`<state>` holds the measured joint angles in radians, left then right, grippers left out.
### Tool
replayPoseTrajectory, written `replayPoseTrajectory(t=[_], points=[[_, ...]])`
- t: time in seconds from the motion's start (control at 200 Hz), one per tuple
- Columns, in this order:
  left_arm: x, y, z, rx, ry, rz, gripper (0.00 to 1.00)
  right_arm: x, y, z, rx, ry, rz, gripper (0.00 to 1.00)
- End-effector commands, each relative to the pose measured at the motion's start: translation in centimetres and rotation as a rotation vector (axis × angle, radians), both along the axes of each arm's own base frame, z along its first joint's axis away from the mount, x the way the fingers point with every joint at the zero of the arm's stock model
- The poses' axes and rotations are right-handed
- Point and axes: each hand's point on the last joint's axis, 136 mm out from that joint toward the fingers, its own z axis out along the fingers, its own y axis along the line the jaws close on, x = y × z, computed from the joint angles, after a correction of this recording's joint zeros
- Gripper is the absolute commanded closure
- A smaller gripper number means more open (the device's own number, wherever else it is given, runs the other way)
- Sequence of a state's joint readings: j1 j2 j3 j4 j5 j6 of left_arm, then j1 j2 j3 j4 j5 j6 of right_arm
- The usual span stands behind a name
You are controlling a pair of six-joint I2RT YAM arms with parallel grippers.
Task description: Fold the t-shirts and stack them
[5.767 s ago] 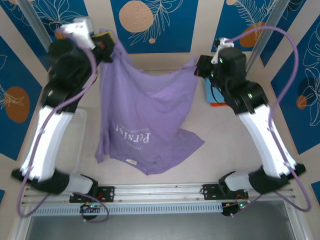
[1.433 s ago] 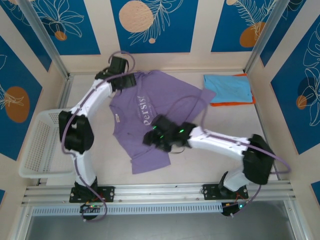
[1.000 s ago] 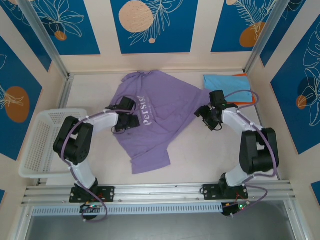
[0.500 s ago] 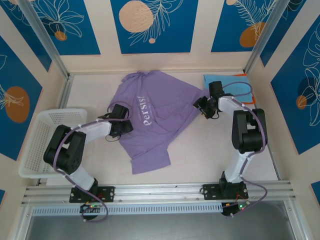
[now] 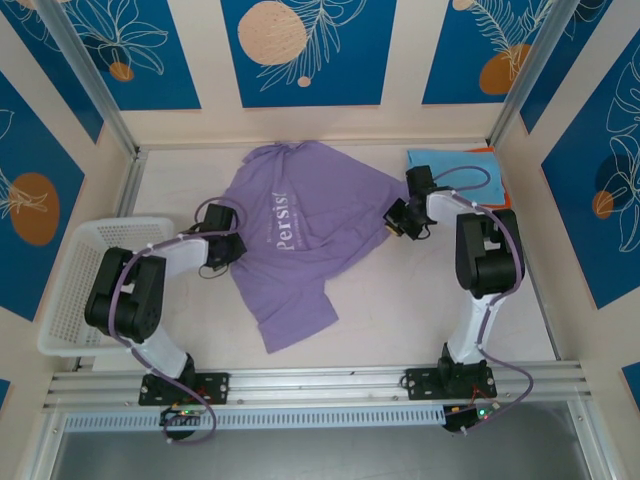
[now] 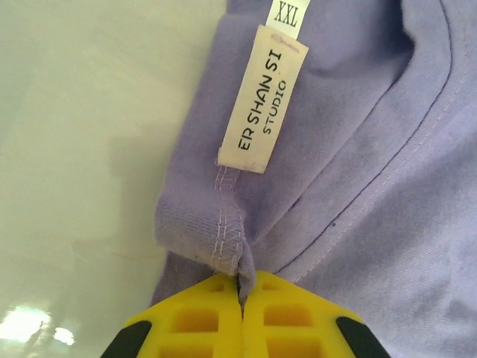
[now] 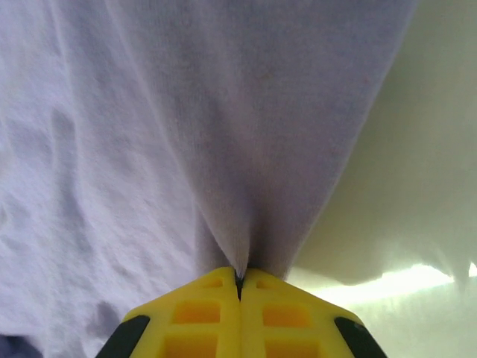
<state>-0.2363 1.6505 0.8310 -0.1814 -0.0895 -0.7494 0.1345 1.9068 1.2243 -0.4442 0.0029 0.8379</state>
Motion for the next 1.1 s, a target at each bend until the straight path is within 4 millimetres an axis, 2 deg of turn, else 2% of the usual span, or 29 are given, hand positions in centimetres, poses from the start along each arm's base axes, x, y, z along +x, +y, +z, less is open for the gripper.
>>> replayPoseTrajectory(t=[0.0, 0.16, 0.34, 0.425, 0.495, 0.505, 0.55, 0.6, 0.68, 0.78, 0.87, 0.98, 1.04, 1.09], points=[[-2.5, 2.9, -1.3, 0.087, 0.111, 0.037, 1.00, -3.5, 1.4, 1.4, 0.017, 0.013, 0.004, 1.00], [-2.5, 4.6, -1.1, 0.083, 0.109, 0.092, 1.00, -9.3, 2.8, 1.4, 0.069, 0.042, -0.047, 1.00], [-1.7, 4.9, -0.7, 0.060, 0.098, 0.101, 1.00, -15.9, 4.0, 0.5, 0.060, 0.074, -0.107, 1.00], [-1.4, 5.1, -0.5, 0.052, 0.091, 0.111, 0.99, -18.2, 4.6, 0.0, 0.065, 0.085, -0.122, 1.00], [-1.1, 5.0, -0.3, 0.039, 0.084, 0.110, 0.96, -19.5, 4.6, 0.5, 0.044, 0.067, -0.125, 0.86], [-1.1, 5.0, -0.2, 0.038, 0.082, 0.109, 0.95, -19.7, 4.5, 0.6, 0.036, 0.060, -0.127, 0.79], [-0.9, 4.8, 0.1, 0.028, 0.074, 0.106, 0.91, -20.3, 4.2, 1.0, 0.014, 0.035, -0.132, 0.62], [-0.6, 4.5, 0.7, 0.013, 0.056, 0.100, 0.84, -20.5, 3.8, 1.9, -0.015, 0.002, -0.124, 0.48], [-0.3, 4.2, 2.0, 0.002, 0.018, 0.090, 0.67, -19.9, 2.9, 3.8, -0.069, -0.067, -0.097, 0.39], [0.5, 3.6, 4.8, 0.014, -0.047, 0.057, 0.49, -17.6, 2.6, 7.0, -0.157, -0.177, -0.014, 0.36], [1.6, 2.4, 7.7, 0.037, -0.113, 0.003, 0.40, -14.0, 4.1, 10.2, -0.199, -0.275, 0.097, 0.36], [4.0, 0.3, 10.9, 0.054, -0.182, -0.067, 0.28, -8.9, 6.6, 12.1, -0.257, -0.288, 0.228, 0.44], [5.9, -1.5, 12.3, 0.046, -0.210, -0.127, 0.19, -5.6, 8.5, 12.4, -0.269, -0.286, 0.305, 0.54], [7.6, -2.7, 12.6, 0.040, -0.208, -0.170, 0.14, -2.8, 9.7, 12.6, -0.288, -0.294, 0.344, 0.60]])
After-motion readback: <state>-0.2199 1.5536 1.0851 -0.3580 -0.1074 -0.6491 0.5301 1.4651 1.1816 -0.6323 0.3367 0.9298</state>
